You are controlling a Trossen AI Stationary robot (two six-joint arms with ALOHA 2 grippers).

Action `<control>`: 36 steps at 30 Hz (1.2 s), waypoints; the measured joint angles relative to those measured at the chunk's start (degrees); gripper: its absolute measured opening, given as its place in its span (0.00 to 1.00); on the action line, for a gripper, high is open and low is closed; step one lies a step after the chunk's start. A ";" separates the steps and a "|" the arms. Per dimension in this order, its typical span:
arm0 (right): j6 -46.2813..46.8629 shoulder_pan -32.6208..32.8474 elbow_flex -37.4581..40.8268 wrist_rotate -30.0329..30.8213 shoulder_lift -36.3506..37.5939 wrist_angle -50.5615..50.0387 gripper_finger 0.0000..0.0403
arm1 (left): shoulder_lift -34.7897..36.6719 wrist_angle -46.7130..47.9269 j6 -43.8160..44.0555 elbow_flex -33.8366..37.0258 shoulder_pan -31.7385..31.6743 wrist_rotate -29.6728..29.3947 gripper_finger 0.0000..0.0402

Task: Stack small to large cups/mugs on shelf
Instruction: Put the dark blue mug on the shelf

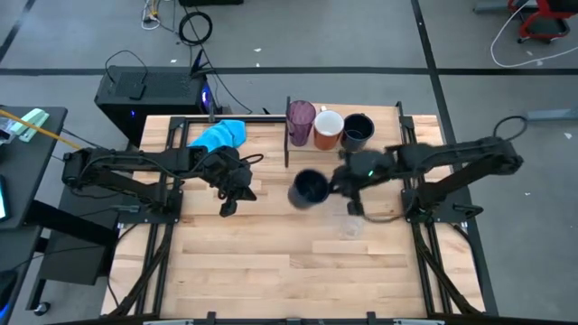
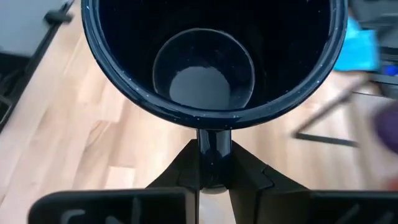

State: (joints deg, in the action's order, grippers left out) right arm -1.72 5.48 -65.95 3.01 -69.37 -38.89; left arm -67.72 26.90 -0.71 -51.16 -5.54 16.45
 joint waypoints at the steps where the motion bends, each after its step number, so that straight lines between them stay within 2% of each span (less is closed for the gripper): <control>1: 0.00 -0.96 0.00 0.04 1.56 -0.62 0.13 | 0.00 0.01 0.00 0.00 0.00 -0.15 0.05; 7: -1.58 -8.40 -2.26 0.00 7.83 -4.22 0.13 | -0.02 -2.33 -1.51 0.00 -0.02 -0.40 0.03; 14: -5.75 -16.81 -13.71 1.04 7.11 -14.83 0.13 | -0.04 -5.51 -1.57 0.00 0.02 -1.27 0.06; 21: -10.39 -25.17 -20.34 1.57 6.39 -20.71 0.13 | -0.04 -5.39 -1.79 0.00 0.02 -1.27 0.04; 25: -12.85 -30.49 -21.17 1.30 5.51 -24.12 0.13 | -0.05 -5.48 -3.11 0.00 0.02 -1.27 0.03; 36: -19.62 -46.15 -21.20 -1.28 3.18 -24.98 0.13 | -0.09 -5.90 -4.46 0.00 0.02 -1.27 0.05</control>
State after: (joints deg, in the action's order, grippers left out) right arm -21.33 -40.67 -87.15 1.72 -66.19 -63.87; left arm -67.81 21.00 -5.17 -51.16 -5.52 15.18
